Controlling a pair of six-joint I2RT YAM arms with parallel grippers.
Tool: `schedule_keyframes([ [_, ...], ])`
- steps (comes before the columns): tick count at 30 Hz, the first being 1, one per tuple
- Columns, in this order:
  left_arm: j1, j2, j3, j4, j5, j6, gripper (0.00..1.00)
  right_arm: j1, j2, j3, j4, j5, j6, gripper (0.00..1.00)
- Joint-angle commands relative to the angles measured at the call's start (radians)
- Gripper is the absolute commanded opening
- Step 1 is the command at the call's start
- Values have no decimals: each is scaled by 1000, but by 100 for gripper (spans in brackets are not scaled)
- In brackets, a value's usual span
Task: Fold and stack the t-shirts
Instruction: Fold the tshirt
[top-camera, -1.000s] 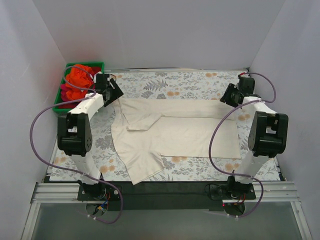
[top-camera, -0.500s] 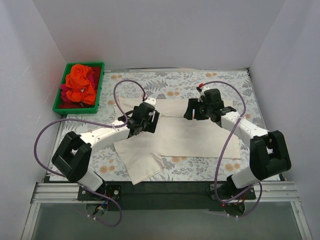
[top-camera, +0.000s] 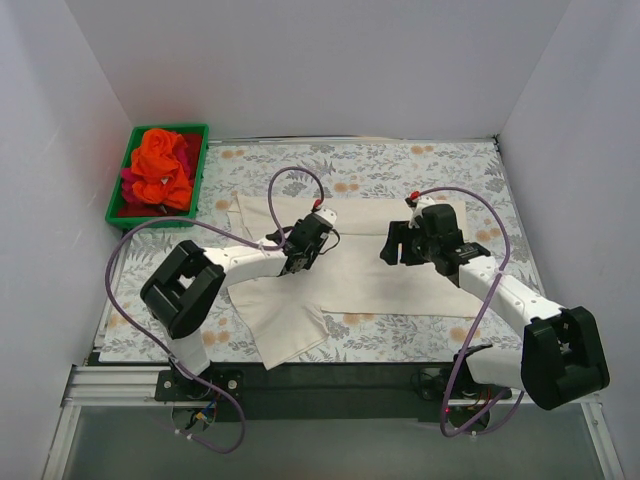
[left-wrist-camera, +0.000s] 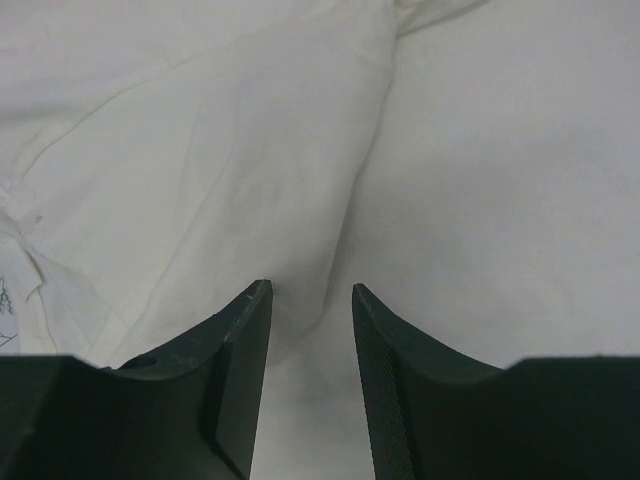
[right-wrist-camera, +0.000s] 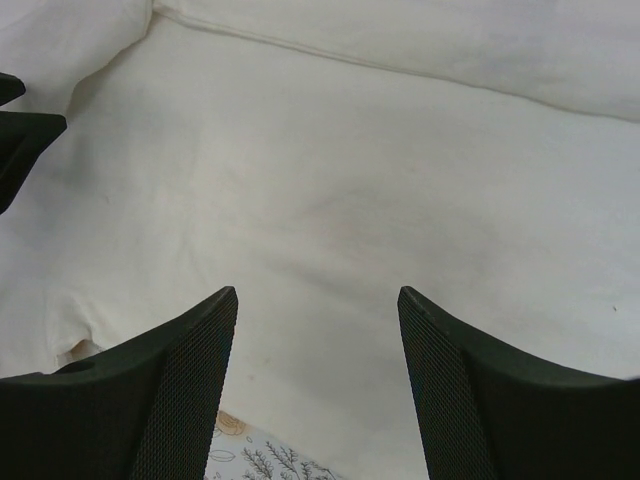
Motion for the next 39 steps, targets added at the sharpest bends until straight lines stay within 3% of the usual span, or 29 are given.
schedule_keyframes([
  [1, -3, 18, 49, 42, -53, 32, 36, -1, -30, -17, -3, 27, -17, 61],
  [5, -3, 50, 65, 45, -57, 41, 32, -2, -34, -28, -4, 30, -17, 61],
  [13, -3, 79, 92, 45, -84, 92, 0, -2, -45, -36, -7, 53, -26, 61],
  [20, -1, 13, 169, -74, 44, 123, 0, -2, -60, -41, -7, 67, -32, 61],
  [26, 23, 6, 298, -306, 296, 90, 0, -2, -71, -50, -7, 67, -37, 61],
  [29, 43, 23, 301, -333, 311, 83, 8, -2, -76, -56, -7, 67, -38, 61],
  [32, 63, 38, 307, -338, 288, 45, 31, -2, -74, -54, -7, 62, -50, 61],
  [34, 66, 30, 309, -331, 282, -4, 61, -2, -68, -47, -6, 38, -57, 60],
  [37, 75, -16, 299, -321, 246, -90, 82, 1, -48, -34, 17, -34, -44, 59],
  [39, 97, -77, 261, -309, 213, -225, 83, 8, -24, -31, 45, -91, -24, 57],
])
